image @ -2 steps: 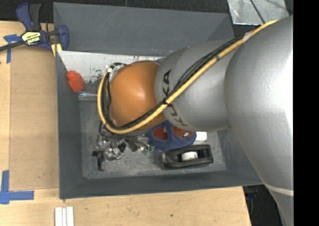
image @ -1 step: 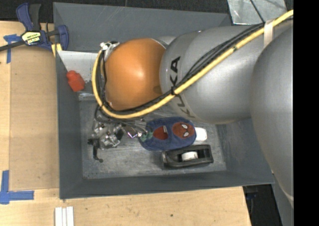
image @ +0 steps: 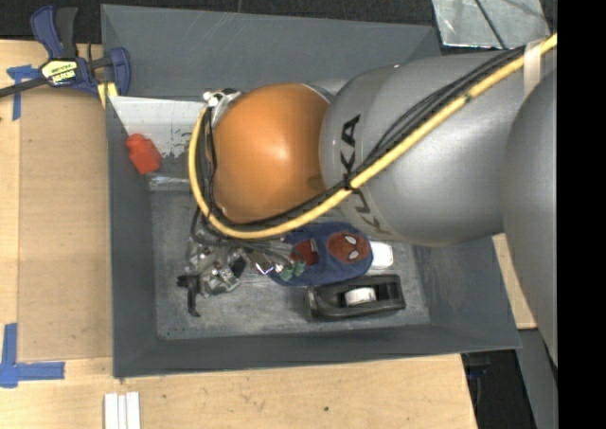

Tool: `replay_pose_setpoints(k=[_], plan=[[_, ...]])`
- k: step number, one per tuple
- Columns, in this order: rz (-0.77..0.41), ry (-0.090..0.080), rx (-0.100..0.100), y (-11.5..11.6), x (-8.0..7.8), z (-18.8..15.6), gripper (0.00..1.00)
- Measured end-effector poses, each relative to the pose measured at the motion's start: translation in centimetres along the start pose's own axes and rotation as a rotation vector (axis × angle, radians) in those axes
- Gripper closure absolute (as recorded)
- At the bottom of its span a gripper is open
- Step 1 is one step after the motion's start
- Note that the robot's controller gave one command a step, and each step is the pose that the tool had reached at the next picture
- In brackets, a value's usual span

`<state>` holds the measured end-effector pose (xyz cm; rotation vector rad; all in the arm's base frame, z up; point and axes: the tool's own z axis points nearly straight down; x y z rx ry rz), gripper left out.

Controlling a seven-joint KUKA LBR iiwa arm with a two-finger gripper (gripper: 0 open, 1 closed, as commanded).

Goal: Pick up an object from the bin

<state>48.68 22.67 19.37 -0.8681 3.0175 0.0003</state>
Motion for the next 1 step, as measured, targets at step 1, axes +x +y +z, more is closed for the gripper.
replay_pose_setpoints(k=[1], plan=[[-0.483,-0.004,0.002,-3.31,0.06,-2.75,1.00]])
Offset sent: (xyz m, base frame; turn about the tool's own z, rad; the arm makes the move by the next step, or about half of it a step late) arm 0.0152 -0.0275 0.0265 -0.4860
